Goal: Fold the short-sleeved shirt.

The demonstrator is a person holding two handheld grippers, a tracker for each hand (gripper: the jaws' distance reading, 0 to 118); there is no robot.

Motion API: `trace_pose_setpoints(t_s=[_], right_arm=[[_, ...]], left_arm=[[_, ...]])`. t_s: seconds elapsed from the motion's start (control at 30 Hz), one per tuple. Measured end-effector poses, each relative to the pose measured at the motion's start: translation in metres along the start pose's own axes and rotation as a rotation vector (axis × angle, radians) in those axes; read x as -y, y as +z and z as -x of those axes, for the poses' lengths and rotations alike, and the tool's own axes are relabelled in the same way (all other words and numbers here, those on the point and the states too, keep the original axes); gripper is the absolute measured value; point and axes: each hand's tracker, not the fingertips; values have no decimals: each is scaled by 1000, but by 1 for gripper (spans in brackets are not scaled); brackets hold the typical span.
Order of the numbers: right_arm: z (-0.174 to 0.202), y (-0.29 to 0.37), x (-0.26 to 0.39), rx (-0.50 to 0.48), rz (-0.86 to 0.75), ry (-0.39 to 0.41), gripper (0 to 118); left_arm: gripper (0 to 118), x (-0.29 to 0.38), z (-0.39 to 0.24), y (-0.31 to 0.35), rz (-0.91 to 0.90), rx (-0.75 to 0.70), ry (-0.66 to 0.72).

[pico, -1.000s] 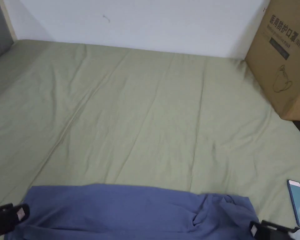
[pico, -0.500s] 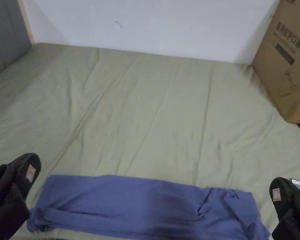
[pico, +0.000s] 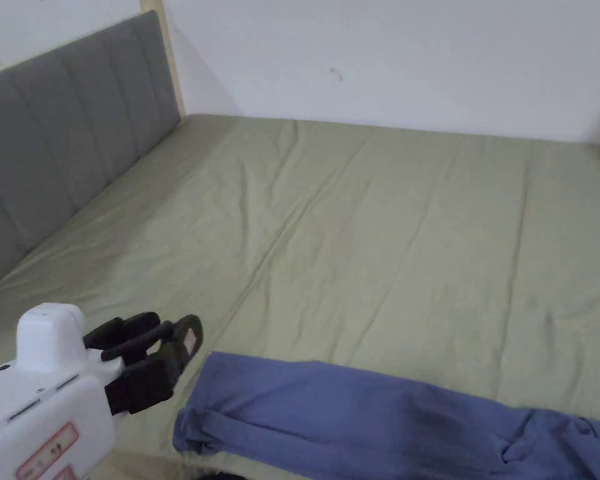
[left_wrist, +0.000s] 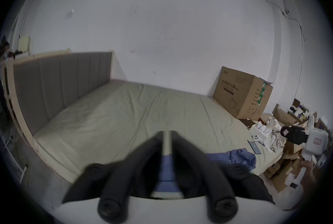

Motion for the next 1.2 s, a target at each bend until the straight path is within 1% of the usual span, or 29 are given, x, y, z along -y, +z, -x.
trace_pose_setpoints(t_s=[0.07,0.1,0.13,0.17,0.2,0.23,0.27,0.3,0.33,0.4,0.43,0.53,0.57,0.63,0.67,0.7,0.77,0.8,0.87,0.97,1.07,1.13,1.2], right_arm=[[-3,-3,2,-17,24,-19,0],[-4,-4,2,-41,39,-39,0],[-5,-6,2,-59,51,-47,0],[-4,-6,3,-56,58,-43,0],[-3,-6,3,-60,64,-37,0],[-3,-6,4,-68,67,-32,0],[0,-6,4,-71,68,-29,0],[0,-5,4,-74,70,-27,0],[0,-5,4,-80,72,-27,0],[3,-6,4,-85,78,-32,0],[3,-6,4,-86,80,-33,0],[4,-9,4,-90,93,-40,0],[4,-10,5,-91,99,-42,0],[2,-12,7,-96,113,-51,0],[4,-15,8,-100,122,-55,0],[4,-16,9,-101,129,-56,0],[4,-15,10,-100,136,-53,0],[6,-16,10,-102,140,-53,0],[4,-13,9,-107,140,-52,0],[4,-8,7,-90,128,-21,0],[1,-7,6,-83,127,-11,0],[-2,-6,6,-83,124,-18,0],[-3,-8,7,-75,127,-20,0]], left_arm=[[89,3,33,-37,154,41,125],[111,8,52,-56,219,50,200],[116,16,74,-72,254,92,292],[113,27,95,-91,317,102,376],[113,38,116,-111,397,89,455],[113,47,121,-123,434,93,532],[113,59,134,-136,492,42,582],[113,68,144,-146,516,10,600],[113,76,150,-153,533,13,628],[113,88,144,-160,574,-18,648],[113,93,142,-163,587,11,668],[114,102,152,-176,579,9,686],[114,101,149,-179,578,26,692],[113,102,146,-180,564,90,754],[110,104,143,-183,556,125,797],[99,106,138,-186,559,143,816],[39,110,131,-191,591,127,804],[15,112,127,-194,609,99,779],[13,111,125,-192,582,82,758],[12,88,102,-183,523,52,609],[12,60,61,-174,487,61,431],[12,54,27,-176,484,111,339],[12,56,-9,-184,527,164,299]])
